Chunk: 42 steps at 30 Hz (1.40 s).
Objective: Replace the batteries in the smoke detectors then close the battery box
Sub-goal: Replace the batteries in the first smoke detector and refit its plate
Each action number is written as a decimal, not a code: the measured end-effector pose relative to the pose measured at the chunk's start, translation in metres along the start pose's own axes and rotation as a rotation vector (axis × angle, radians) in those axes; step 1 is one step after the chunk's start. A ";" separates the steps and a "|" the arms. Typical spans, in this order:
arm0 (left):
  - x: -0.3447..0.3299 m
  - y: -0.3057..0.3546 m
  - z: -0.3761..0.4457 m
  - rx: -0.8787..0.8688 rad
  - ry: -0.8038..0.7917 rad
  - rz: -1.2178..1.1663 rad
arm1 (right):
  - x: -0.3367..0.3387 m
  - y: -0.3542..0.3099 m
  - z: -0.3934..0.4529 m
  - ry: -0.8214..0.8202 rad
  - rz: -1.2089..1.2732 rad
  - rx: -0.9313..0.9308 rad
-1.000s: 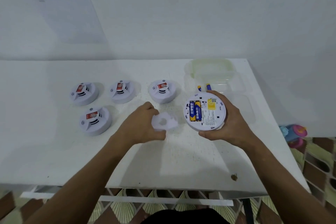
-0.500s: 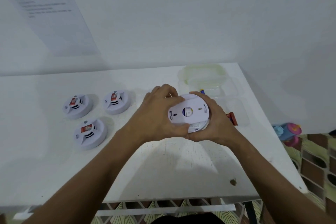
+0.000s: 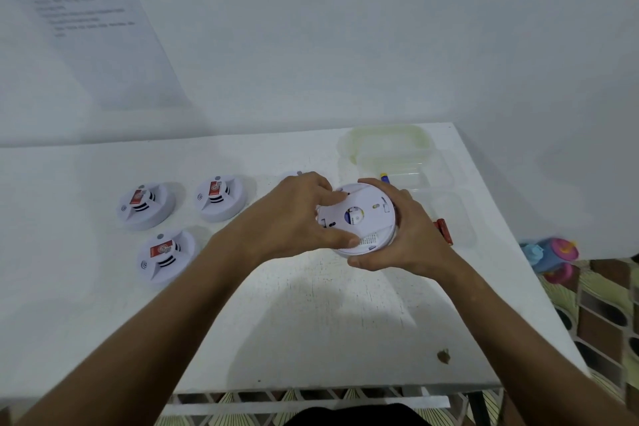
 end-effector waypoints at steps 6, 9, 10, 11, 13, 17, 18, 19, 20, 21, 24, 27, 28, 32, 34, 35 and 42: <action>0.005 -0.001 0.000 -0.092 -0.008 -0.085 | 0.008 -0.007 0.004 -0.033 0.056 0.003; 0.004 -0.005 0.000 -0.112 -0.016 -0.052 | 0.011 -0.009 0.005 -0.054 0.054 0.006; 0.004 -0.006 0.000 -0.117 -0.024 -0.038 | 0.011 -0.009 0.005 -0.065 0.055 -0.003; 0.004 -0.008 0.000 -0.121 -0.030 -0.033 | 0.011 -0.009 0.005 -0.074 0.052 -0.007; 0.003 -0.011 0.001 -0.130 -0.029 -0.069 | 0.011 -0.010 0.006 -0.079 0.060 -0.006; -0.003 -0.018 -0.003 -0.126 -0.012 -0.285 | 0.015 -0.010 0.004 -0.035 0.111 0.008; -0.005 -0.020 -0.005 -0.100 -0.020 -0.353 | 0.016 -0.010 0.003 -0.019 0.132 0.010; -0.007 -0.022 -0.007 -0.075 -0.026 -0.388 | 0.016 -0.010 0.002 -0.008 0.146 0.014; -0.010 -0.022 -0.008 -0.065 -0.031 -0.390 | 0.016 -0.011 0.001 -0.007 0.158 0.022; -0.012 -0.023 -0.007 -0.081 -0.035 -0.392 | 0.015 -0.011 0.001 -0.011 0.167 0.030; -0.018 -0.023 -0.007 -0.131 -0.061 -0.487 | 0.009 -0.009 0.001 -0.035 0.139 0.037; -0.019 -0.028 -0.008 -0.132 -0.061 -0.518 | 0.006 -0.006 -0.001 -0.050 -0.053 -0.040; -0.018 -0.029 -0.008 -0.136 -0.051 -0.505 | 0.006 -0.008 -0.001 -0.048 -0.142 -0.058; -0.016 -0.028 -0.008 -0.159 -0.027 -0.452 | 0.005 -0.015 0.000 -0.086 -0.417 -0.099; -0.016 -0.026 -0.009 -0.175 -0.034 -0.460 | 0.005 -0.019 0.001 -0.130 -0.515 -0.088; -0.015 -0.025 -0.009 -0.182 -0.032 -0.466 | 0.005 -0.020 0.001 -0.135 -0.542 -0.074; -0.019 -0.037 -0.011 -0.102 0.024 -0.362 | 0.008 -0.014 0.000 -0.142 0.004 -0.073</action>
Point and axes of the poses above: each hand's wrist, its own z-axis towards the middle knuckle, its own x-axis out of the back of the hand, y = z × x, the point moved 2 cm from there along z, towards the middle knuckle, and after that the axes turned 10 degrees about -y, right-handed, at the moved point
